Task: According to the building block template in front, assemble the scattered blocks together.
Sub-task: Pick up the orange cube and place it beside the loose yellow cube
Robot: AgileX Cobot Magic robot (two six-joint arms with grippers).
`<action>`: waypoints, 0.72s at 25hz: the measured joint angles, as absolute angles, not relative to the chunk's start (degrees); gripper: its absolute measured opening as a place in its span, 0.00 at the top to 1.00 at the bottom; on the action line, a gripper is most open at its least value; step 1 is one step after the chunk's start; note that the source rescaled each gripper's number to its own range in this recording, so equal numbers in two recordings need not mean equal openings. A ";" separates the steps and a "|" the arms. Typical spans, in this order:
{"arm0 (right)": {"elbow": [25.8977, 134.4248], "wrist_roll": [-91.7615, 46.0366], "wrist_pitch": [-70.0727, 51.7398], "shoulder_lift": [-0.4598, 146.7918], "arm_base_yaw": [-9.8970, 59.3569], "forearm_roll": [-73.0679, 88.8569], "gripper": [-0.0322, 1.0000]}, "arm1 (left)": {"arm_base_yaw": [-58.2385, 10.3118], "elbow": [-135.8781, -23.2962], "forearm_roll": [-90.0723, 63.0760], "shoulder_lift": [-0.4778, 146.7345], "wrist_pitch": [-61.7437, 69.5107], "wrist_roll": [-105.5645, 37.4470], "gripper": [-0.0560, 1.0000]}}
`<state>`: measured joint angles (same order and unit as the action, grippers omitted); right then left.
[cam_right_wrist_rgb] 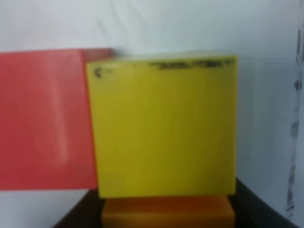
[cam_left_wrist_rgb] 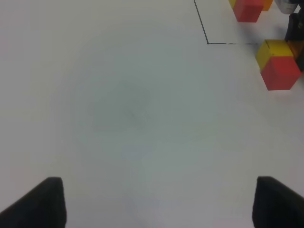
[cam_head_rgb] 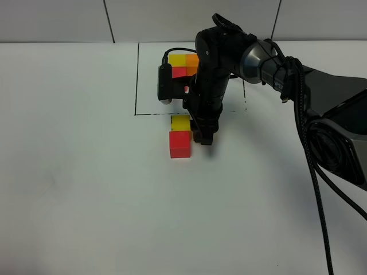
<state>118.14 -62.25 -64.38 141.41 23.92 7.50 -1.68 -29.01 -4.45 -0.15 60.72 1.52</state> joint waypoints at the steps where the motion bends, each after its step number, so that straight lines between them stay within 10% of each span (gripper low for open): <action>1: 118.14 -62.25 -64.38 141.41 23.92 7.50 0.96 | -1.68 -29.01 -4.45 -0.15 60.72 1.52 0.25; 18: 118.14 -61.83 -64.36 141.41 23.97 7.64 0.96 | -1.68 -29.01 -4.45 -0.15 60.72 1.52 0.25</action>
<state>118.14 -61.83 -64.36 141.41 23.97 7.64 -1.68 -29.01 -4.45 -0.15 60.72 1.52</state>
